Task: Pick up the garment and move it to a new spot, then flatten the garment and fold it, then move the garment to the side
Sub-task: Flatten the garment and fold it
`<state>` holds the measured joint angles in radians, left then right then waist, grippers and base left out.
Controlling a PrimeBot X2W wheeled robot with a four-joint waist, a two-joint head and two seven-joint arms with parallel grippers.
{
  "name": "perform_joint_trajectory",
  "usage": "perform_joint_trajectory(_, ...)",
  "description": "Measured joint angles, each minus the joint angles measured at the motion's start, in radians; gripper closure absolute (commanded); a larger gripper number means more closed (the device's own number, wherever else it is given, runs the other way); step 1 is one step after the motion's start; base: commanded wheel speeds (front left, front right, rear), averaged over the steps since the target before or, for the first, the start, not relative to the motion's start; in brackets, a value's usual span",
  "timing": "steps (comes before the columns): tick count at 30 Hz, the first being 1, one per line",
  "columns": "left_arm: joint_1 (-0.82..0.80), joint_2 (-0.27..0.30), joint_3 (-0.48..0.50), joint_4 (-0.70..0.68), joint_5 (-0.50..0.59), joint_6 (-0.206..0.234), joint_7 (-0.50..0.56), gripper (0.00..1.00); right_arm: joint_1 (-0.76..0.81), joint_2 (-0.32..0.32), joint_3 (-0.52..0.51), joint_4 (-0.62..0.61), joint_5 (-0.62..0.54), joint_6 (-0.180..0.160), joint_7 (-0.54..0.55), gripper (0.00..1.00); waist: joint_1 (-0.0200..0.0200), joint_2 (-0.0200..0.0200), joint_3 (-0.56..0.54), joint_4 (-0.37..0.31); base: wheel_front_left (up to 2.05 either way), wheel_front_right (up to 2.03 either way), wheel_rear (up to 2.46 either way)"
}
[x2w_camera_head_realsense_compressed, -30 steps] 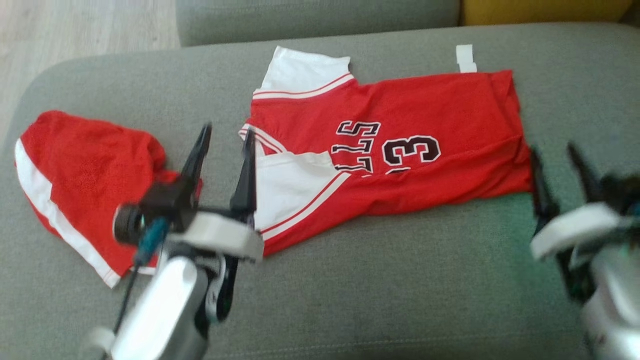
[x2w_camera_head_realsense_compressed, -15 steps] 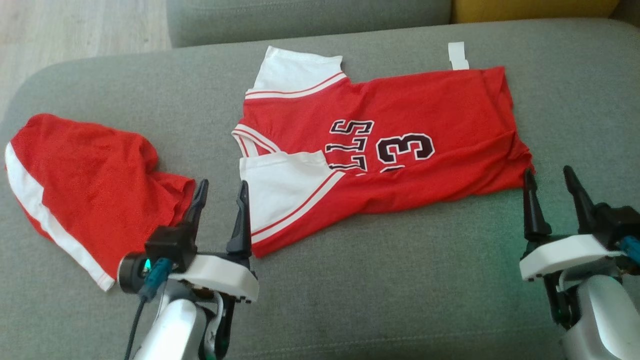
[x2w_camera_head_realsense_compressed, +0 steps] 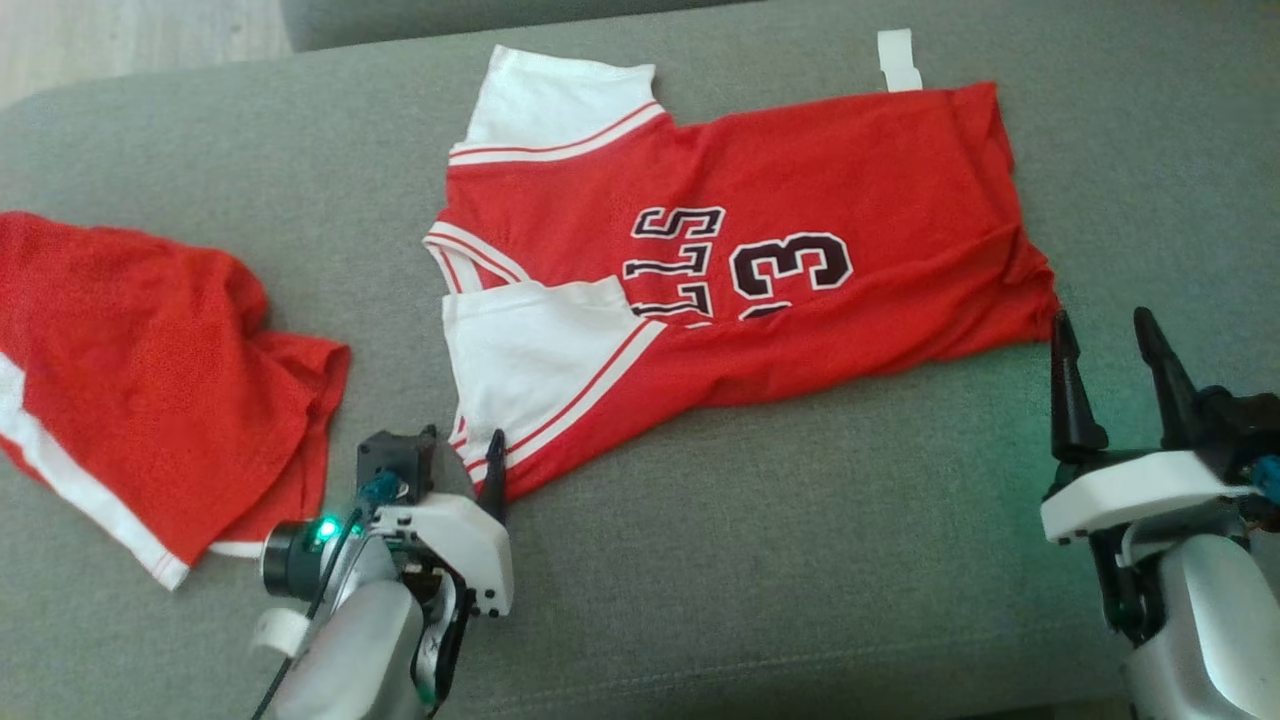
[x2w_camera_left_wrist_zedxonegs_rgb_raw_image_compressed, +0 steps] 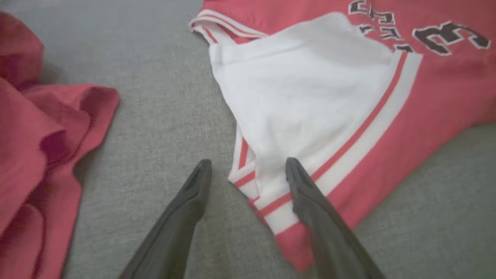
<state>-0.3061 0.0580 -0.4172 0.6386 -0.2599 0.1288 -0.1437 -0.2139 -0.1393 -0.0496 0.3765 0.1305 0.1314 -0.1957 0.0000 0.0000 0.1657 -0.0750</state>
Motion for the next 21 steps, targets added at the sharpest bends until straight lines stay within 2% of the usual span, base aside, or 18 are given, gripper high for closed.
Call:
perform_joint_trajectory(4,-0.035,-0.002,-0.019,0.050,-0.007,0.000,0.025,0.00,-0.001,0.000,-0.010,-0.004,0.000,0.000,0.002,0.00,0.0000,0.0000,0.016,-0.015,0.00,0.00,0.00)
perform_joint_trajectory(8,-0.076,-0.002,-0.026,0.083,-0.028,-0.034,0.065,0.00,-0.002,0.000,-0.021,-0.004,0.000,0.000,0.002,0.00,0.0000,0.0000,0.024,-0.023,0.00,0.00,0.00)
perform_joint_trajectory(10,-0.087,-0.002,-0.030,0.095,-0.037,-0.051,0.073,0.96,-0.003,0.000,-0.026,-0.003,0.000,0.000,0.003,0.00,0.0000,0.0000,0.024,-0.024,0.00,0.00,0.00)
perform_joint_trajectory(11,-0.093,-0.002,-0.036,0.099,-0.040,-0.060,0.073,1.00,-0.005,0.000,-0.029,-0.002,0.000,0.000,0.006,0.00,0.0000,0.0000,0.024,-0.024,0.00,0.00,0.00)
perform_joint_trajectory(13,-0.097,-0.006,-0.055,0.102,-0.043,-0.068,0.072,1.00,-0.013,0.000,-0.038,0.004,0.000,0.000,0.009,0.00,0.0000,0.0000,0.023,-0.021,0.00,0.00,0.00)
perform_joint_trajectory(21,-0.098,-0.015,-0.058,0.096,-0.043,-0.049,-0.021,1.00,-0.068,0.010,-0.089,0.077,-0.016,0.000,0.084,0.00,0.0000,0.0000,0.023,0.002,0.00,0.00,0.00)
